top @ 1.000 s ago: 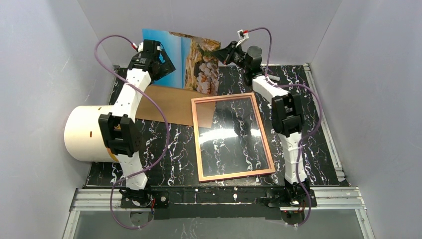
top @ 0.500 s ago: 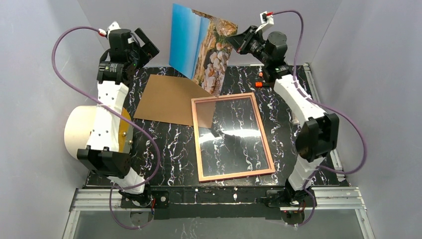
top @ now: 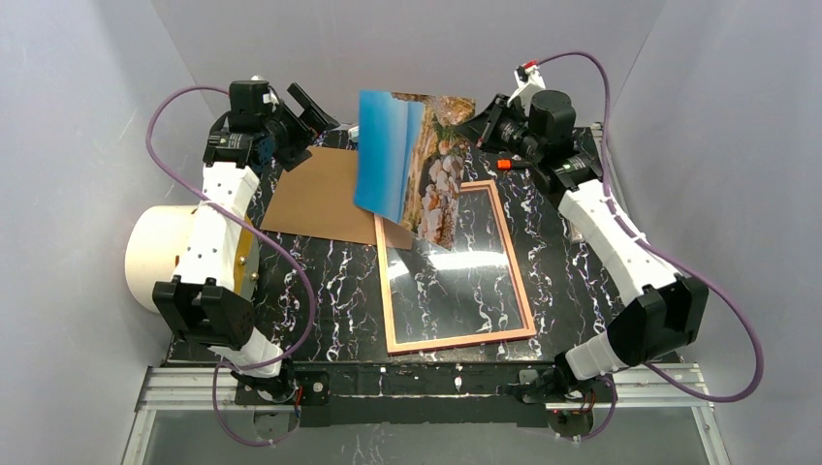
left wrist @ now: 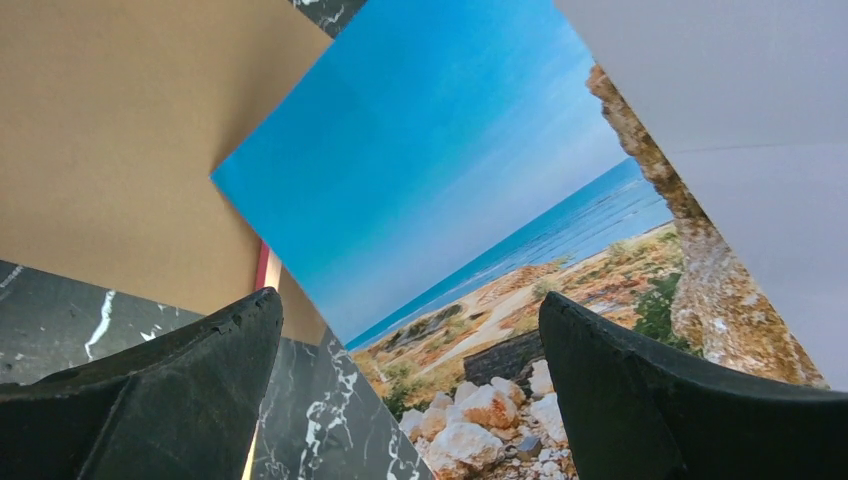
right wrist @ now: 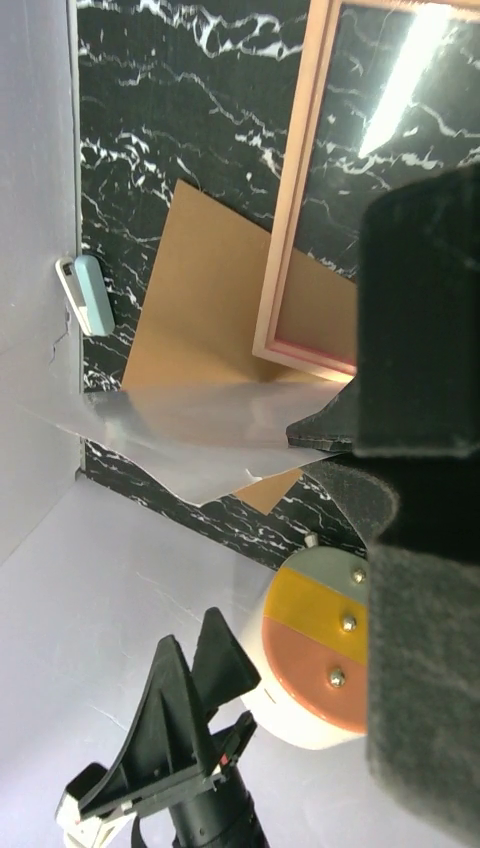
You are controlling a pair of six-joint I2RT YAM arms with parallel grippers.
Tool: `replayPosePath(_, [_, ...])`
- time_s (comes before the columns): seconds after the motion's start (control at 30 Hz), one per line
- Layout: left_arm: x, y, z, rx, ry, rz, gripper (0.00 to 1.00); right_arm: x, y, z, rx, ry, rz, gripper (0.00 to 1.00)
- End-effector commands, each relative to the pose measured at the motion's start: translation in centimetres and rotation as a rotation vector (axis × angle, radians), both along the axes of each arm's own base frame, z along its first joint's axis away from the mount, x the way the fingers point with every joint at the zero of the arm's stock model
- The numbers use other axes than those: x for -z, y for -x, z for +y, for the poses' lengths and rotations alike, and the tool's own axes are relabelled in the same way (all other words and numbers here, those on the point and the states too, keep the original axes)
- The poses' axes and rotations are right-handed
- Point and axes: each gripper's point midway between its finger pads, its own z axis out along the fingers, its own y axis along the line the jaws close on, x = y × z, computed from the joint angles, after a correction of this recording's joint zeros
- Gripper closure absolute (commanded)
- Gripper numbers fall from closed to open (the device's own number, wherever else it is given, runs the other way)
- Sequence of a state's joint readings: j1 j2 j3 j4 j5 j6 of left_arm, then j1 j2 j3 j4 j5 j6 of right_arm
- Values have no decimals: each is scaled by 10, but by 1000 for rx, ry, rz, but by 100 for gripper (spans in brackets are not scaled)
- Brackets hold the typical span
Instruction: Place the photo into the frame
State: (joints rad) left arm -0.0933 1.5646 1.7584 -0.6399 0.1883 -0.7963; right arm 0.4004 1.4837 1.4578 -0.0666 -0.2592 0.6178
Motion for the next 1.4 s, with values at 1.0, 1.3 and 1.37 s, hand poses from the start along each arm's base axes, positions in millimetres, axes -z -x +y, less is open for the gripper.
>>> replayPosePath(1.0, [22, 27, -35, 103, 250, 54, 2, -13, 77, -5, -204, 672, -483, 99])
replayPosePath(1.3, [53, 42, -8, -86, 202, 116, 2, 83, 142, 30, -401, 682, -333, 99])
replayPosePath(1.37, [67, 50, -4, -113, 201, 133, 2, 94, 152, 33, -422, 667, -313, 99])
